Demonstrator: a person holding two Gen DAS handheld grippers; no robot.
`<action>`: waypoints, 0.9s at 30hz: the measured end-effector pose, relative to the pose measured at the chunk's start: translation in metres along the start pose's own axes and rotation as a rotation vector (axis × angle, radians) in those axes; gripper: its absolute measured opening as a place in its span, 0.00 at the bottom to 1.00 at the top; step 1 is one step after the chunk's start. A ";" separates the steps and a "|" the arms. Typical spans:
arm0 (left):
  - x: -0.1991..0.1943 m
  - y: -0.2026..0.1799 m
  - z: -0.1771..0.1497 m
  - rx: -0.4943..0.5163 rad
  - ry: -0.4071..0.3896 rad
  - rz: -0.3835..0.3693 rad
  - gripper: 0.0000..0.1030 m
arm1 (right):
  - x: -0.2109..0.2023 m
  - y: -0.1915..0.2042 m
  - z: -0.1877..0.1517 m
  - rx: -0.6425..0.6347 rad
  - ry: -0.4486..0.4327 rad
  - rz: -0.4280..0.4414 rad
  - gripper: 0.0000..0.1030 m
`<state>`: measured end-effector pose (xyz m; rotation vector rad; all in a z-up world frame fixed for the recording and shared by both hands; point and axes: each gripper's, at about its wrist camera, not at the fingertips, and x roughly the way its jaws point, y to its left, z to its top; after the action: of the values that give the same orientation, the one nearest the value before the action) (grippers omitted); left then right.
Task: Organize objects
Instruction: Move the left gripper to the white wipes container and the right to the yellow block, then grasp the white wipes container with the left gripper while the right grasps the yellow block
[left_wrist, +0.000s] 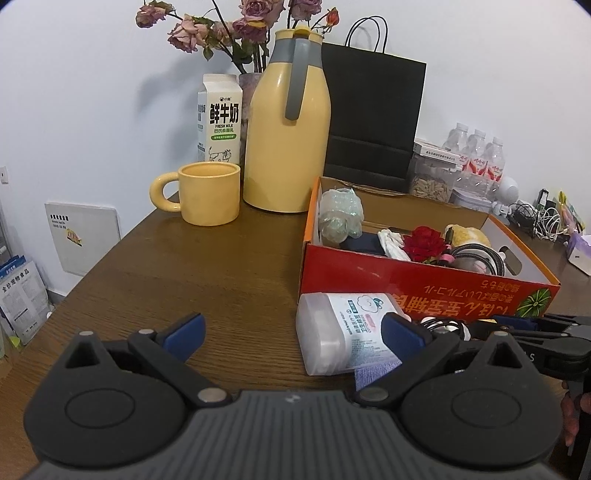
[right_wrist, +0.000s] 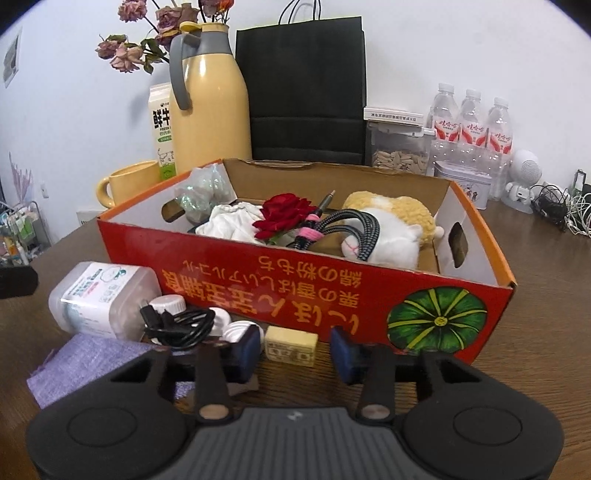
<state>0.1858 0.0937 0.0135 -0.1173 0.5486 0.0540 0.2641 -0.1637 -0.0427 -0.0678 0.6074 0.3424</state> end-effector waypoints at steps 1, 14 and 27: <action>0.001 0.000 0.000 -0.002 0.002 -0.001 1.00 | 0.000 0.000 0.000 0.001 0.000 0.002 0.29; 0.020 -0.022 0.001 -0.005 0.031 0.013 1.00 | -0.016 0.002 -0.005 -0.033 -0.070 0.019 0.29; 0.060 -0.057 0.007 0.005 0.072 0.098 1.00 | -0.039 -0.021 -0.005 -0.039 -0.162 0.013 0.29</action>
<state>0.2452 0.0394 -0.0060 -0.0880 0.6267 0.1448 0.2381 -0.1955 -0.0253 -0.0731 0.4412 0.3689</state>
